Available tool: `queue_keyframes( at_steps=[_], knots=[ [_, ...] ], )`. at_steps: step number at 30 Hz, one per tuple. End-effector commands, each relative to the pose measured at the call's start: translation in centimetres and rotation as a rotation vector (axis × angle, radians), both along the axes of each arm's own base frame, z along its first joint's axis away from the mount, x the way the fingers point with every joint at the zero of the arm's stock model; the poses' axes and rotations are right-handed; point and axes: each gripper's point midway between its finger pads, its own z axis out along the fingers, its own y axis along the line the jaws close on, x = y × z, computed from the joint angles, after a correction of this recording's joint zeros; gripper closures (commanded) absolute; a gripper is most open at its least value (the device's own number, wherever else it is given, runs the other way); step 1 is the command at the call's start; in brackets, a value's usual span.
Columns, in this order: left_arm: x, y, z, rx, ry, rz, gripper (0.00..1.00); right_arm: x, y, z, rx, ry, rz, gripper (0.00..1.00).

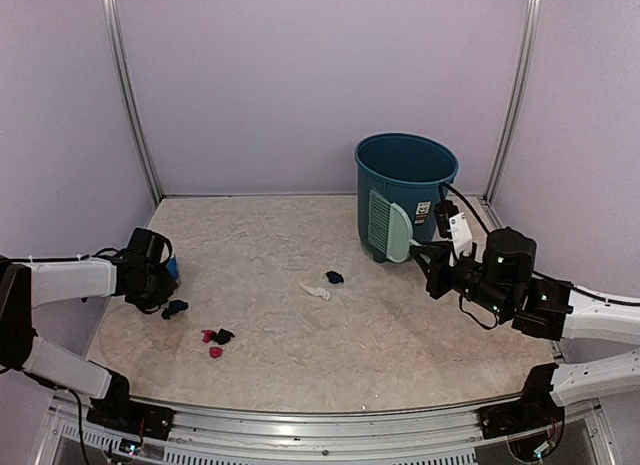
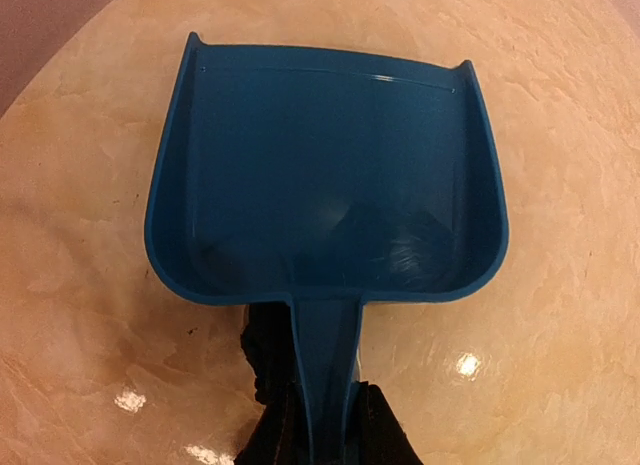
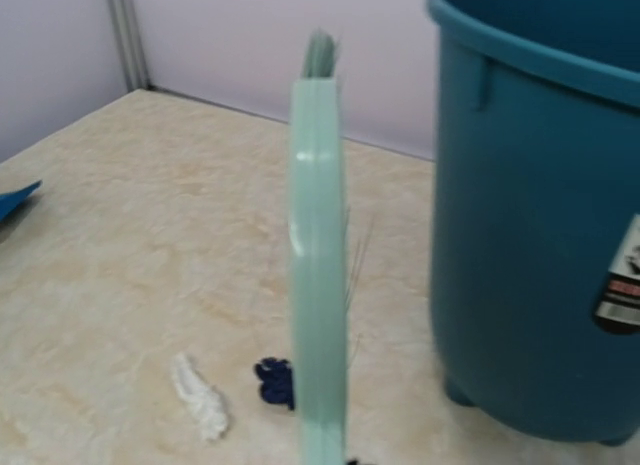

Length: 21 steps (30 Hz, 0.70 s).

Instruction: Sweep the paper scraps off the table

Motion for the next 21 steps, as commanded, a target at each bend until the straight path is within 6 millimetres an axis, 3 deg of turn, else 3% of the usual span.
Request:
queue_keyframes(
  at_steps=[1,9,14,19,21],
  knots=[
    [-1.8,-3.4,-1.6,-0.142,0.047,-0.033,1.0,0.0,-1.8,0.1,0.002,-0.022,-0.071,1.0],
    [-5.4,-11.2,-0.9,-0.231,0.093,-0.111,1.0,-1.3,-4.9,2.0,0.078,-0.083,-0.125,1.0],
    [-8.5,-17.5,-0.9,-0.311,0.141,-0.205,1.0,-2.0,-6.2,2.7,0.117,-0.11,-0.139,1.0],
    [-9.0,-25.0,2.1,-0.351,0.104,-0.389,1.0,-2.2,-6.2,3.0,0.121,-0.127,-0.129,1.0],
    [-8.1,-26.1,3.6,-0.272,0.062,-0.426,1.0,-2.3,-5.8,3.0,0.121,-0.127,-0.106,1.0]
  ],
)
